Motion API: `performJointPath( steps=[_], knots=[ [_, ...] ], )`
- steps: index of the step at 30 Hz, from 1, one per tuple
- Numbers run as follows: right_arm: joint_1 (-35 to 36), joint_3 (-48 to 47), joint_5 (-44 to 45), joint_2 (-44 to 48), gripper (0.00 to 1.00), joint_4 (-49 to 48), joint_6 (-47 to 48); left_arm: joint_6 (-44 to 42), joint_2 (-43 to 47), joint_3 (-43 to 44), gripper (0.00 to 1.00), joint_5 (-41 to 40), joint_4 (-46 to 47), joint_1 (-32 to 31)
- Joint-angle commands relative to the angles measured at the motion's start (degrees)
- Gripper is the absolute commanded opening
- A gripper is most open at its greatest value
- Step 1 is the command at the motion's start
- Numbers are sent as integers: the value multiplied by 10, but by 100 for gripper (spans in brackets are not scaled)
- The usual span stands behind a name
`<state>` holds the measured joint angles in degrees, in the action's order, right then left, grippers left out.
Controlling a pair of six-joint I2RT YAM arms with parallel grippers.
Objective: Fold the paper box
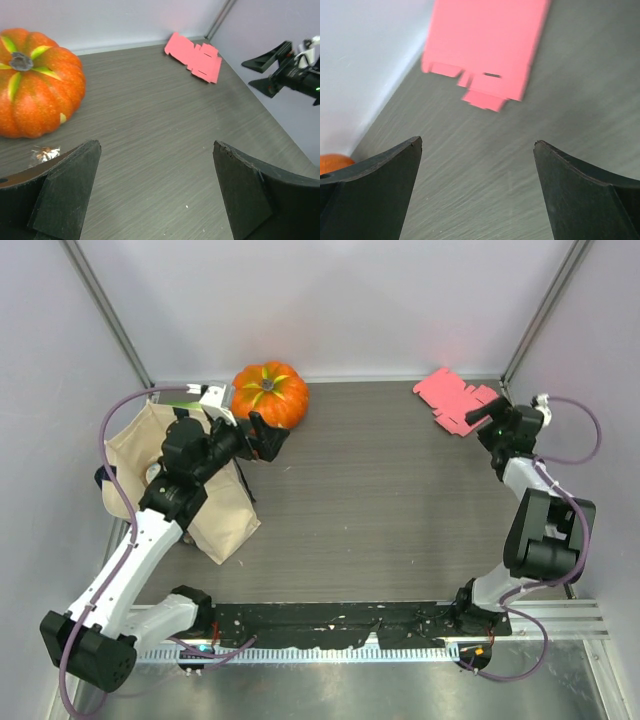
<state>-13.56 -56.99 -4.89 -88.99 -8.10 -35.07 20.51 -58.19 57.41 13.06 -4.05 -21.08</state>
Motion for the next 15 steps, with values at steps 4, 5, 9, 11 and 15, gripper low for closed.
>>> performJointPath(
  steps=[4,5,9,11,15],
  knots=[
    [-74,109,-84,-73,95,-255,-207,-4,9,-5,100,11,26,-32],
    [-81,126,-96,-88,94,-289,-222,-6,9,-5,100,11,26,-34],
    [-84,112,-109,-166,87,-358,-254,-7,4,-4,100,12,24,-49],
    [-84,96,-112,-212,82,-401,-264,-8,0,-4,100,13,23,-53],
    [-84,42,-109,-289,65,-430,-277,-7,-5,-5,100,13,23,-61]
  ],
)
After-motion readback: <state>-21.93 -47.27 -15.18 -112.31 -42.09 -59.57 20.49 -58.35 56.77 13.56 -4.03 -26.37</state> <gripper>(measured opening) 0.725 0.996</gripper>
